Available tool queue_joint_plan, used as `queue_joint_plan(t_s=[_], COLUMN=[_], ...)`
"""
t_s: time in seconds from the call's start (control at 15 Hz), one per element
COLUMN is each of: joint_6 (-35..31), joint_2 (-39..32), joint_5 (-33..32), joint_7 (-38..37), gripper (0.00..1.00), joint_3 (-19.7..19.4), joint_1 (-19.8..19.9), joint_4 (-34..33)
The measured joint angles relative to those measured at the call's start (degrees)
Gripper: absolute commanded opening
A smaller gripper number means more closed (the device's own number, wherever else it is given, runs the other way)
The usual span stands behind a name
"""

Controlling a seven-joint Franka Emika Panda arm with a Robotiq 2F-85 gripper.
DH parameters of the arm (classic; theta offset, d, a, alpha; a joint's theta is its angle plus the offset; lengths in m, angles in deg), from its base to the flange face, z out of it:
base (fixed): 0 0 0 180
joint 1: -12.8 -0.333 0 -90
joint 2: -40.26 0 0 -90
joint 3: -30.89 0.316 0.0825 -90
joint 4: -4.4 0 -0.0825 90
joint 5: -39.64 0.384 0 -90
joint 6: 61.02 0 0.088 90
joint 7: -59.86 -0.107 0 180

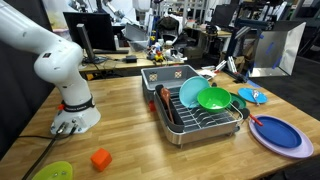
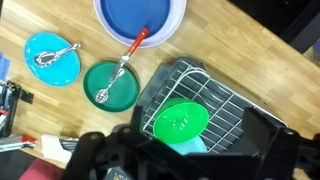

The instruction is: Park the green bowl properly on the kitchen plate holder

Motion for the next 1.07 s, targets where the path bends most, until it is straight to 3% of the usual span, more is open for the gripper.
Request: queue_joint_plan(t_s=[0.87,1.07], joint_6=[0.0,0.0], joint_2=[-0.3,-1.2], joint_5=[0.1,0.1], joint_7=[0.0,-4.1], gripper=[1.0,1.0], joint_3=[0.1,1.3], joint_1=[0.1,0.2], joint_4=[-0.6,-1.3])
